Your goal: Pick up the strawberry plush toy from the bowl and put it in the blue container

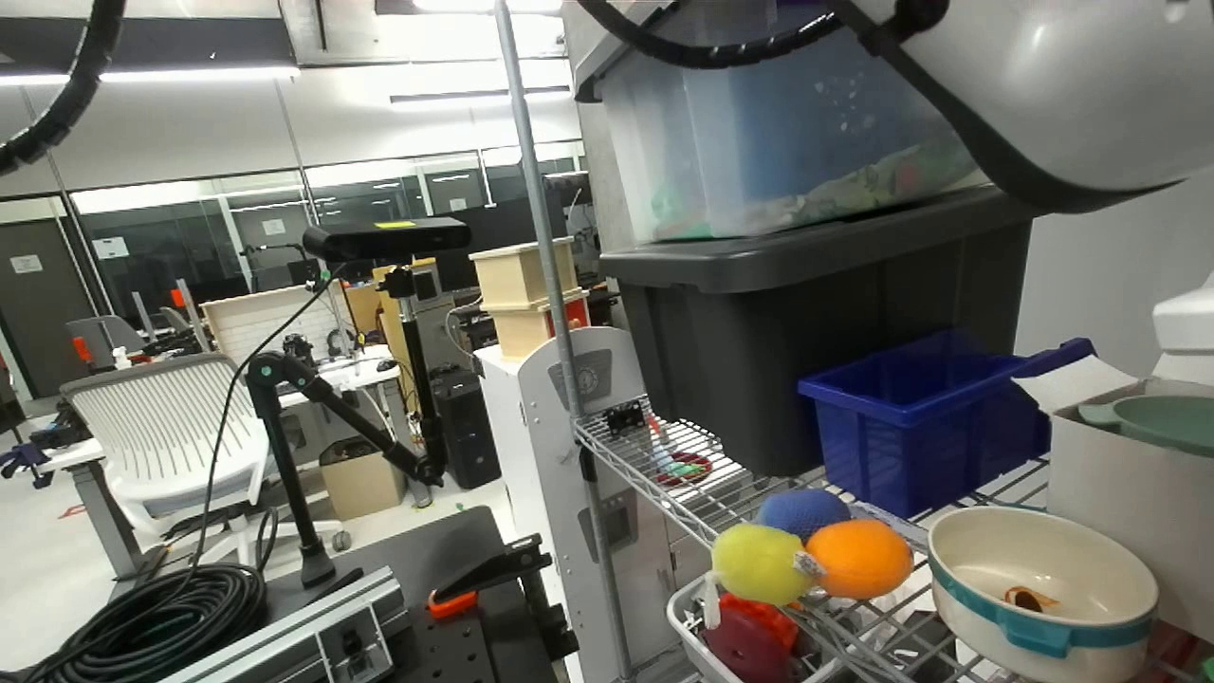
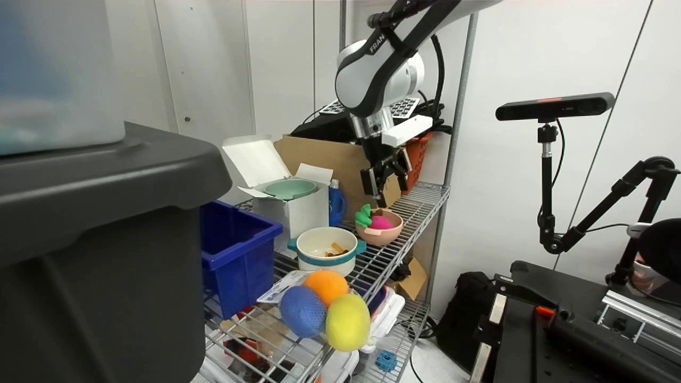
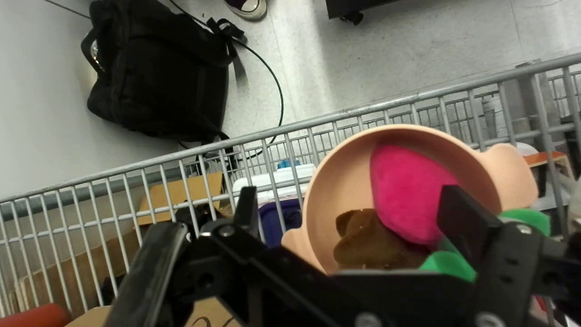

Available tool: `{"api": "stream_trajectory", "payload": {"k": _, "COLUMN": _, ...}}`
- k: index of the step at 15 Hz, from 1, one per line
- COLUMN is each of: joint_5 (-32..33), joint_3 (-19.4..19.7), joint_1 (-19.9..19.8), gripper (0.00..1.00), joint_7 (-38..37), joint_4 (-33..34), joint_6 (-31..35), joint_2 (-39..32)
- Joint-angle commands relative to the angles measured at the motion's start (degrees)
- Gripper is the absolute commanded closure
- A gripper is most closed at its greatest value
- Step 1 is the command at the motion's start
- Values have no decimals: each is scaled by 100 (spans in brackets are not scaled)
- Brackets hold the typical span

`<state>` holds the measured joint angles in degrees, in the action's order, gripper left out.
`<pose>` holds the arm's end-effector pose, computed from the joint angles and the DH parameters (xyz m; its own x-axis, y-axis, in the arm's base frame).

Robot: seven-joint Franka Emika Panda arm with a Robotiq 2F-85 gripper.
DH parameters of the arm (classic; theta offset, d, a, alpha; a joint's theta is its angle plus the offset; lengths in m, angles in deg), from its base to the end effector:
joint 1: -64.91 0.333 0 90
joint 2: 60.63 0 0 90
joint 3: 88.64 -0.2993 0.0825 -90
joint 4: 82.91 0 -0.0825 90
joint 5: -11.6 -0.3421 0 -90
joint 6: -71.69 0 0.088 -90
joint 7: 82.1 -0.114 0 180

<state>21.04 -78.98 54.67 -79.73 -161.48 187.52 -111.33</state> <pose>0.6262 -0.2158 0.1827 0.9490 -0.1951 -0.2479 -0.1335 -0.9604 0.2447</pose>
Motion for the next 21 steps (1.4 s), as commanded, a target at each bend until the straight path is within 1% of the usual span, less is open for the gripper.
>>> {"api": "stream_trajectory", "payload": {"k": 1, "joint_5": -160, "joint_3": -143, "joint_1": -123, "gripper": 0, "joint_7": 153, "joint_4": 509, "joint_6": -372, "joint_2": -320}}
{"api": "stream_trajectory", "payload": {"k": 8, "joint_5": -325, "joint_3": -272, "joint_1": -102, "gripper": 0, "joint_7": 178, "joint_4": 972, "joint_6": -846, "joint_2": -591}}
{"api": "stream_trajectory", "payload": {"k": 21, "joint_5": -214, "joint_3": -166, "joint_1": -98, "gripper": 1, "joint_7": 121, "joint_4": 1548, "joint_6": -859, "joint_2": -1178}}
